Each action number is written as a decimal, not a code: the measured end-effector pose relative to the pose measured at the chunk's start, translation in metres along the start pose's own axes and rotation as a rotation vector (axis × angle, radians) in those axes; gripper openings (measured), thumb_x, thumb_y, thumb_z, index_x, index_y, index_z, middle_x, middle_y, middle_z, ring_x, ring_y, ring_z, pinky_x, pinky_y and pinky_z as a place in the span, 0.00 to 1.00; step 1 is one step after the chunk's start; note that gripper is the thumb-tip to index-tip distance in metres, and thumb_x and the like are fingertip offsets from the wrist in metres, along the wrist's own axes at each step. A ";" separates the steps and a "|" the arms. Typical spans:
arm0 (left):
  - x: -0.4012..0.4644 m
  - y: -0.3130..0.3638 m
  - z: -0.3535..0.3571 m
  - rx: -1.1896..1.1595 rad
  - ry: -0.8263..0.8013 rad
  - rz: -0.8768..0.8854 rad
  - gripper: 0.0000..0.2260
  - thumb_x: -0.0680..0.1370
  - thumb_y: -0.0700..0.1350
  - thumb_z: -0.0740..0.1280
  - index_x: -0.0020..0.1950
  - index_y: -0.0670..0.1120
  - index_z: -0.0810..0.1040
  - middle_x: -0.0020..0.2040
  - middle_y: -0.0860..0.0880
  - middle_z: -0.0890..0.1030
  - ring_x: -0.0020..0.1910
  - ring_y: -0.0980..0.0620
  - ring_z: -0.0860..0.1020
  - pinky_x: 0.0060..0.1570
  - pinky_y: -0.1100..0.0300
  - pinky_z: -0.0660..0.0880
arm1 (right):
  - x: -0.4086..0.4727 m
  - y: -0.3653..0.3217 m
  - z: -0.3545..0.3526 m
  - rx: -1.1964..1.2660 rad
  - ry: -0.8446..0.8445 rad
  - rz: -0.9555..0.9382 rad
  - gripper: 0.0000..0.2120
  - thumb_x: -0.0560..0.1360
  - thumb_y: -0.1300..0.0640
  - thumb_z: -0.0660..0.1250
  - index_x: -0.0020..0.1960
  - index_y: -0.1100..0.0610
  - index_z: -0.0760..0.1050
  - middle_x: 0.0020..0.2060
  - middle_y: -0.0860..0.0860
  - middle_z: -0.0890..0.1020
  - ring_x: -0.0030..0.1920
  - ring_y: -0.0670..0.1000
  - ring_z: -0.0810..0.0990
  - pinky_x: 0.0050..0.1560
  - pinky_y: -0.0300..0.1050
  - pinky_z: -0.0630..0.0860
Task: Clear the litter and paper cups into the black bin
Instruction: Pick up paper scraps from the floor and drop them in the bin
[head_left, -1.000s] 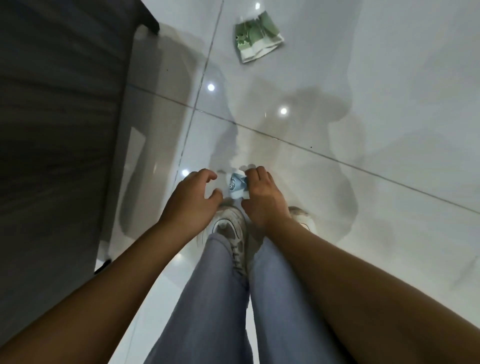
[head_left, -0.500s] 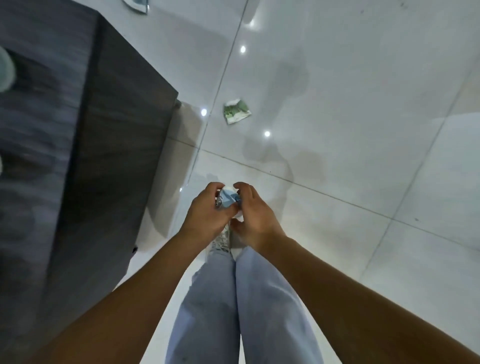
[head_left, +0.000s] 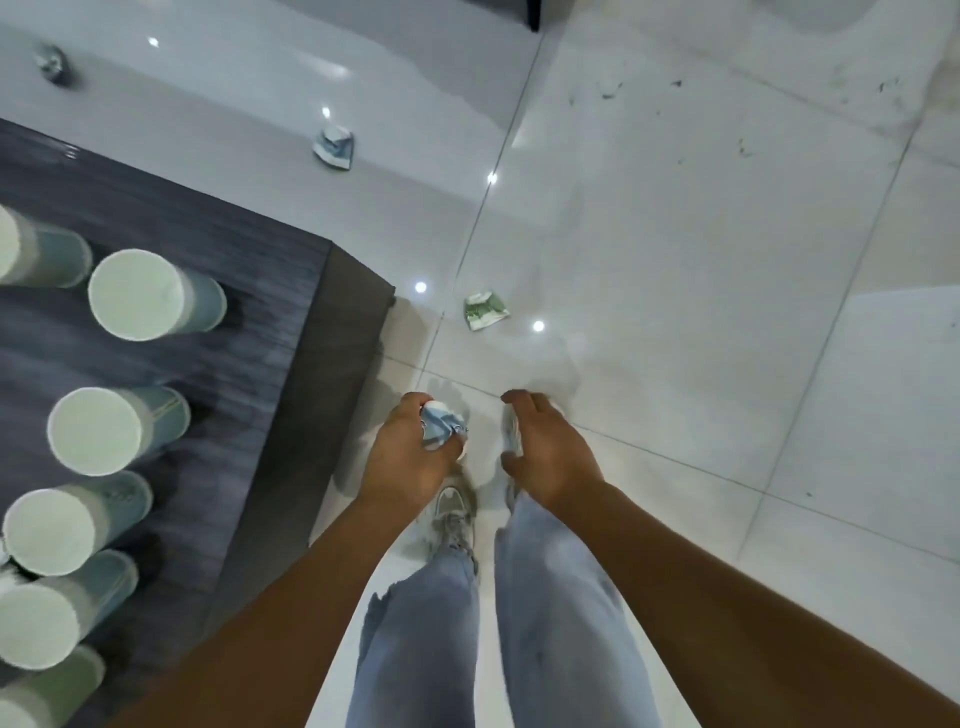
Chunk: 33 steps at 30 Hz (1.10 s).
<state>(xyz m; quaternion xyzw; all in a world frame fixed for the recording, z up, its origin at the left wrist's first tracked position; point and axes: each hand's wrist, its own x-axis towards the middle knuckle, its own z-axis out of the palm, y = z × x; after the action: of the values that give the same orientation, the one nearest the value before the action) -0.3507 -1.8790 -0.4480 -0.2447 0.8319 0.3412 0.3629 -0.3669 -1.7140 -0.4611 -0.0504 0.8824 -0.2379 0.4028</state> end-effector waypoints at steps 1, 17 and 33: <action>0.006 -0.001 -0.002 0.023 0.001 0.001 0.21 0.76 0.52 0.68 0.65 0.46 0.68 0.60 0.47 0.76 0.53 0.54 0.74 0.55 0.66 0.67 | 0.009 0.004 -0.006 -0.013 -0.007 0.008 0.28 0.73 0.59 0.69 0.70 0.54 0.63 0.63 0.54 0.72 0.60 0.57 0.74 0.56 0.52 0.76; 0.119 0.000 0.019 -0.059 0.119 -0.014 0.20 0.73 0.48 0.72 0.61 0.49 0.70 0.57 0.48 0.77 0.55 0.49 0.77 0.54 0.60 0.74 | 0.176 0.048 -0.023 -0.250 -0.125 0.024 0.27 0.75 0.56 0.67 0.70 0.56 0.62 0.62 0.55 0.70 0.60 0.56 0.70 0.50 0.49 0.73; 0.326 -0.091 0.099 -0.057 0.122 0.015 0.20 0.74 0.48 0.71 0.63 0.47 0.70 0.58 0.48 0.76 0.56 0.52 0.75 0.49 0.61 0.71 | 0.367 0.113 0.140 -0.277 0.156 0.014 0.31 0.73 0.58 0.69 0.72 0.52 0.61 0.72 0.58 0.60 0.71 0.62 0.59 0.70 0.58 0.63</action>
<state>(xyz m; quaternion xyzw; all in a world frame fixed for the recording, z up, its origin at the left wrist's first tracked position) -0.4490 -1.9158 -0.7849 -0.2692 0.8441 0.3519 0.3019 -0.4980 -1.7702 -0.8438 -0.0805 0.9358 -0.1142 0.3238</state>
